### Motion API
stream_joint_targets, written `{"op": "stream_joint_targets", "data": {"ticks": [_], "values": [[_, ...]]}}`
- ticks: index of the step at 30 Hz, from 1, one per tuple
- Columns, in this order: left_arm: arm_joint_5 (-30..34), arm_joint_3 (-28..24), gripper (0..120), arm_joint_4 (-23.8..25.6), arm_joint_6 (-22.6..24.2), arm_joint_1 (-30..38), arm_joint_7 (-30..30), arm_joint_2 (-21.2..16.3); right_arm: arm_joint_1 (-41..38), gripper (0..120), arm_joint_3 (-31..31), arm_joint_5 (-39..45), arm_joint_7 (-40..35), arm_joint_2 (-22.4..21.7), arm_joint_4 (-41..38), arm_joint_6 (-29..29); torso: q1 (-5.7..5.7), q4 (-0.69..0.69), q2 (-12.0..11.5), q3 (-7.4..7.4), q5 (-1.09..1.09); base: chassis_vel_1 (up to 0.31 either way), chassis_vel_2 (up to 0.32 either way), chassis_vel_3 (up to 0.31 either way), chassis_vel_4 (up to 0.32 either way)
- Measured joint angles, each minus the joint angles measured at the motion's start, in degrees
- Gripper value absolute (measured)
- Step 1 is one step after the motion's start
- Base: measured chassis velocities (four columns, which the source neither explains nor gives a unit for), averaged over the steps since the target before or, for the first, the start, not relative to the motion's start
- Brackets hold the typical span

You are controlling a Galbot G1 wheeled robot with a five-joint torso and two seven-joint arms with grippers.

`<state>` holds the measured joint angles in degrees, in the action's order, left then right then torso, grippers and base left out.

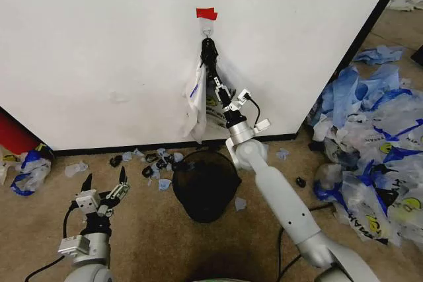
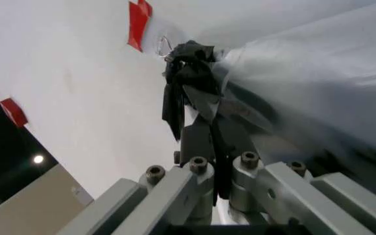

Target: Pick up the garbage bag from the wall and place it over the trash bin.

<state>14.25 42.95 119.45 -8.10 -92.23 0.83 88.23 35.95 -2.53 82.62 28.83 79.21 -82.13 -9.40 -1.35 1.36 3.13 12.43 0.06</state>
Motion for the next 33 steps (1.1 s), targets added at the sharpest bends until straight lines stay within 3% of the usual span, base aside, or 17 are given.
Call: {"op": "stream_joint_targets", "data": {"ticks": [11, 33], "values": [[0.01, -0.58, 99, -0.70, 0.16, 0.91, -0.03, -0.22, 7.06, 0, 0.17, 0.30, -0.02, -6.29, -8.23, -0.03, 0.00, 0.00, 0.00, 0.00, 0.01, 0.000, 0.000, 0.000, 0.000], [0.13, -0.73, 99, -0.97, -0.64, 0.78, -0.01, -0.90, 19.81, 0, -0.79, -0.49, 0.39, -12.23, -20.37, -0.73, 0.00, 0.00, 0.00, 0.00, 0.01, 0.000, 0.000, 0.000, 0.000]]}}
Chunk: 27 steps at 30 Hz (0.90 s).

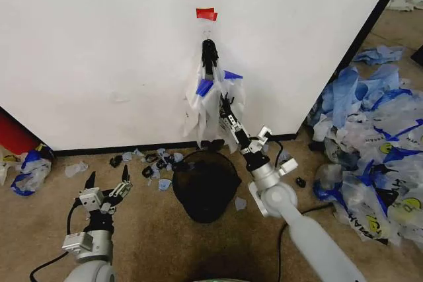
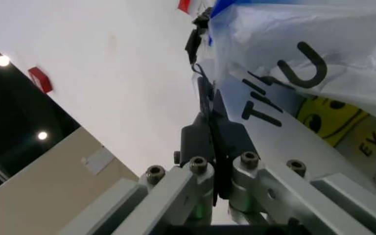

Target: Pick up the garbage bag from the wall and place it over the trash bin.

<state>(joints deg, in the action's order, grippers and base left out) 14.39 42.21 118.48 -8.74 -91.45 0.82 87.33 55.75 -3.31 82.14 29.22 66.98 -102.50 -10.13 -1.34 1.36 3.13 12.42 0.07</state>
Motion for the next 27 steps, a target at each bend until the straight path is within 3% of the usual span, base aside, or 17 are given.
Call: {"op": "stream_joint_targets", "data": {"ticks": [27], "values": [[0.51, -0.21, 99, -1.10, -0.51, 0.70, -0.02, -0.96, 11.65, 0, -2.62, -1.50, 2.82, -5.15, -8.69, -1.65, 0.00, 0.00, 0.00, 0.00, 0.00, 0.000, 0.000, 0.000, 0.000]]}}
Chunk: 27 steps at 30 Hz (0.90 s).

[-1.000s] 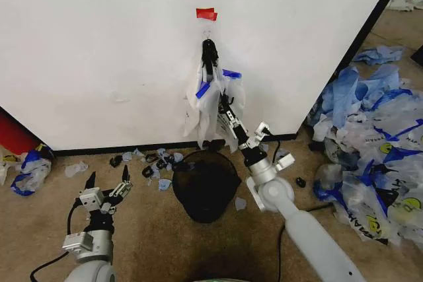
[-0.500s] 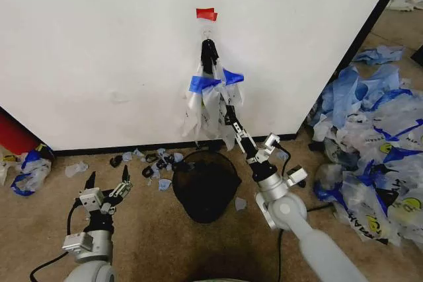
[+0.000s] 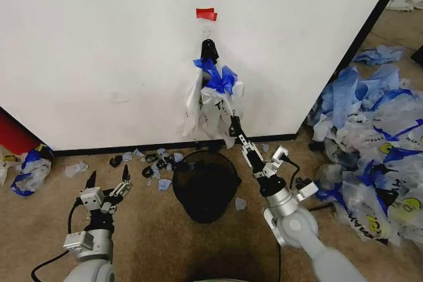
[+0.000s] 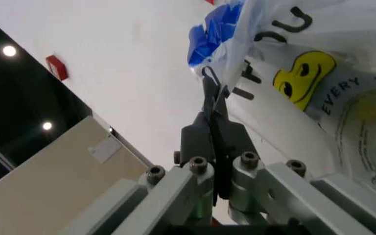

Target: Pick up the garbage bag from the wall and place it over the trash bin.

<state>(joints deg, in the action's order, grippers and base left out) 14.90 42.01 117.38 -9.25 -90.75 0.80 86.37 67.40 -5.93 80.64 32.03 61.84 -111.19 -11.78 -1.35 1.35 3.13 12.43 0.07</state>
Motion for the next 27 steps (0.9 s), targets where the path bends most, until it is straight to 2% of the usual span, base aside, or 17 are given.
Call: {"op": "stream_joint_targets", "data": {"ticks": [27], "values": [[1.20, 0.10, 98, -0.88, -0.25, 0.78, -0.32, -1.45, 11.55, 0, -1.51, -4.48, 0.79, -1.72, -4.38, -4.25, 0.00, 0.00, 0.00, 0.00, 0.00, 0.000, 0.000, 0.000, 0.000]]}}
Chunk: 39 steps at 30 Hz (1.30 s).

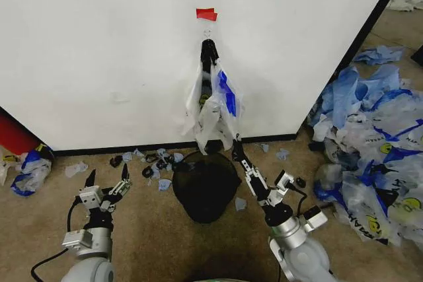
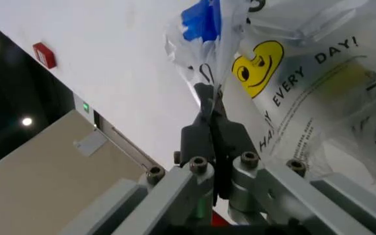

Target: Pick up the garbage bag from the wall and place it over the trash bin.

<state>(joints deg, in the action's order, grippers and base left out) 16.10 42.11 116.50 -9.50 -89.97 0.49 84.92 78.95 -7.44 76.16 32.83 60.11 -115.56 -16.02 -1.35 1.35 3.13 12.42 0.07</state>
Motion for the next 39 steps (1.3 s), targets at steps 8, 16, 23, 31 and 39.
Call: {"op": "stream_joint_targets", "data": {"ticks": [8, 16, 23, 31, 39], "values": [[0.49, 0.08, 98, -0.29, -0.02, 0.24, -0.15, -0.65, 3.78, 0, -1.20, -1.96, 0.94, 0.61, -1.44, -1.04, 0.00, 0.00, 0.00, 0.00, 0.00, 0.000, 0.000, 0.000, 0.000], [0.56, -0.05, 99, -0.67, -0.27, 0.26, -0.21, -0.82, 7.71, 0, -2.62, -4.24, 2.03, 1.36, -2.83, -1.99, 0.00, 0.00, 0.00, 0.00, 0.00, 0.000, 0.000, 0.000, 0.000], [0.60, -0.08, 98, -0.93, -0.60, 0.06, -0.26, -0.91, 11.00, 0, -3.66, -5.93, 2.80, 1.94, -3.75, -3.24, 0.00, 0.00, 0.00, 0.00, 0.00, 0.000, 0.000, 0.000, 0.000], [0.76, 0.02, 98, -1.23, -0.85, -0.05, -0.36, -1.08, 16.75, 0, -5.09, -8.05, 4.32, 3.47, -4.88, -6.18, 0.00, 0.00, 0.00, 0.00, 0.00, 0.000, 0.000, 0.000, 0.000], [0.82, 0.01, 98, -1.24, -0.87, -0.04, -0.38, -1.16, 19.95, 0, -5.75, -9.36, 5.44, 4.46, -5.42, -8.18, 0.00, 0.00, 0.00, 0.00, 0.00, 0.000, 0.000, 0.000, 0.000]]}}
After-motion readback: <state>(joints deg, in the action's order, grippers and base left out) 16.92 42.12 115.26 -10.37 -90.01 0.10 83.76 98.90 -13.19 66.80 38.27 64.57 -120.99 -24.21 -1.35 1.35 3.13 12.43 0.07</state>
